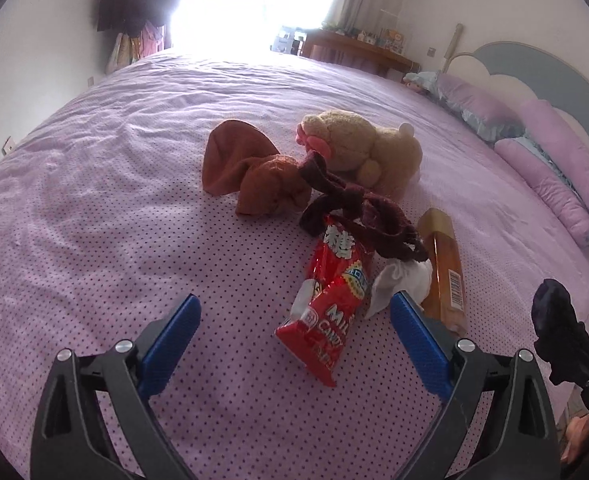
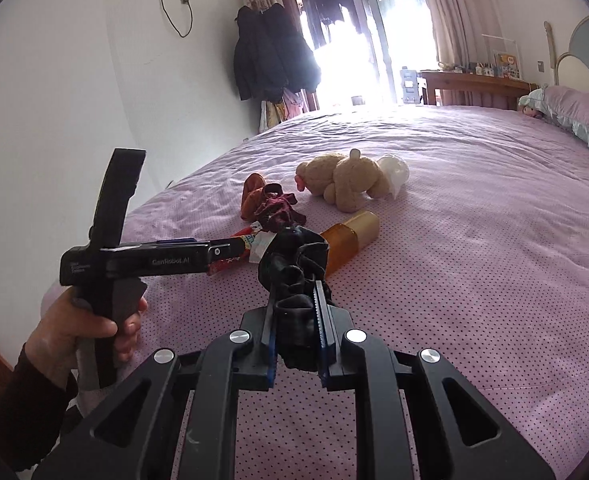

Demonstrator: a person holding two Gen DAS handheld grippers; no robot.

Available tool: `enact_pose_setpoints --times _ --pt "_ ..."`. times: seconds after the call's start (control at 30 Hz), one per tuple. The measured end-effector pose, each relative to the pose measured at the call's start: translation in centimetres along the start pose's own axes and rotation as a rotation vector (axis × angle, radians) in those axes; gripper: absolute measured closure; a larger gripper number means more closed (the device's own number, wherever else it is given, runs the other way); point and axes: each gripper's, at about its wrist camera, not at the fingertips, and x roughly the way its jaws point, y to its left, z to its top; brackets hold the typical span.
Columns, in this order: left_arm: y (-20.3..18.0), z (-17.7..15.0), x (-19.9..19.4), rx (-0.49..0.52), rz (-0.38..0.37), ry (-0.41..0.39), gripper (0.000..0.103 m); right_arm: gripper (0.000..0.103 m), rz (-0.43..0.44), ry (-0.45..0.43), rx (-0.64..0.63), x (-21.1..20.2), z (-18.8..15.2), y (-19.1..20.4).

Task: Collect trash
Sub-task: 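Grasp the black cloth with the right gripper while the left grasps the red snack bag, then carry the red snack bag and black cloth to the bucket and release both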

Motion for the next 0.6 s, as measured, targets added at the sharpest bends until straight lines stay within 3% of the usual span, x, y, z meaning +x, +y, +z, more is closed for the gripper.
enact_pose_setpoints --times 0.1,0.17,0.3,0.6 --pt "-0.1 0.2 1.1 0.007 -0.019 0.039 0.038 0.088 0.006 0.001 0.006 -0.3 -0.3 -0.5" --pt "0.0 0.2 1.2 0.001 -0.015 0.037 0.061 0.088 0.004 -0.001 0.010 -0.5 -0.3 -0.7" --pt "0.2 -0.1 0.1 -0.012 -0.056 0.005 0.071 0.088 0.004 -0.006 0.014 -0.9 -0.5 -0.8" --pt "-2.4 -3.3 -6.3 0.089 -0.062 -0.100 0.074 0.088 0.013 -0.017 0.010 -2.7 -1.4 -0.3"
